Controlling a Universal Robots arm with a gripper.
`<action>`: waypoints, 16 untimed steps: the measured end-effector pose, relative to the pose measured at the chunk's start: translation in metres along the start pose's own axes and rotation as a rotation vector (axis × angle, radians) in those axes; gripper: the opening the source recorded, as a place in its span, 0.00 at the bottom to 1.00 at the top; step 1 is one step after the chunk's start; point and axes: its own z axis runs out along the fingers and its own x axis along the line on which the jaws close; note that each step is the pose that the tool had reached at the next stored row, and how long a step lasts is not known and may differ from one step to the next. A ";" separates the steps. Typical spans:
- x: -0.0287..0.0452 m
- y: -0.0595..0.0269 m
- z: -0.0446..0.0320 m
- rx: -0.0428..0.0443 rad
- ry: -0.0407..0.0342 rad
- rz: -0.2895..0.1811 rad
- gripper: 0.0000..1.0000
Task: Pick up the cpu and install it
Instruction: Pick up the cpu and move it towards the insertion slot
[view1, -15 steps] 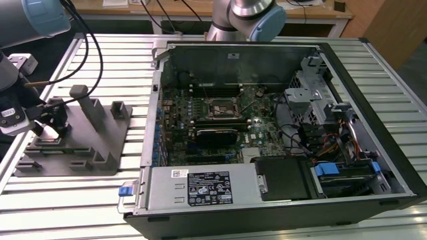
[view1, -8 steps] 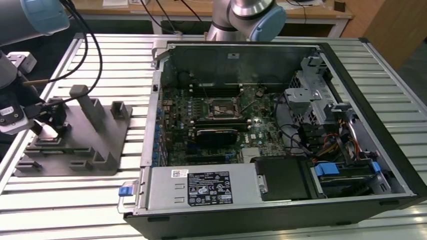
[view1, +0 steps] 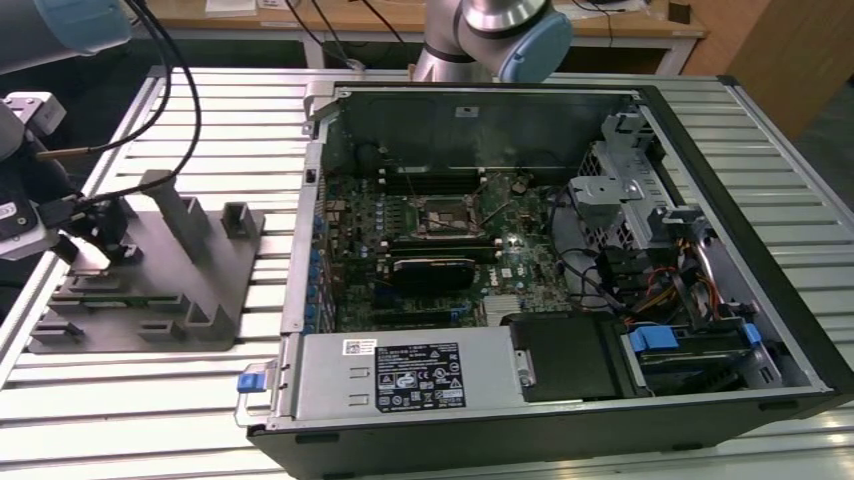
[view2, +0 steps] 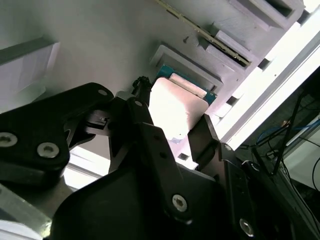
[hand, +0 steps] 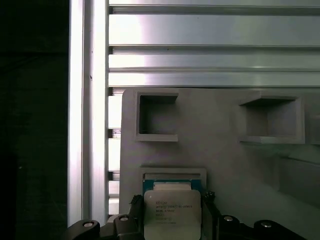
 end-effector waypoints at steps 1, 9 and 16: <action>-0.0001 0.0001 -0.0021 -0.0001 -0.0001 0.000 0.55; -0.0005 0.0008 -0.0199 -0.0001 -0.0010 0.000 0.55; -0.0009 0.0013 -0.0319 -0.0005 -0.0015 0.000 0.55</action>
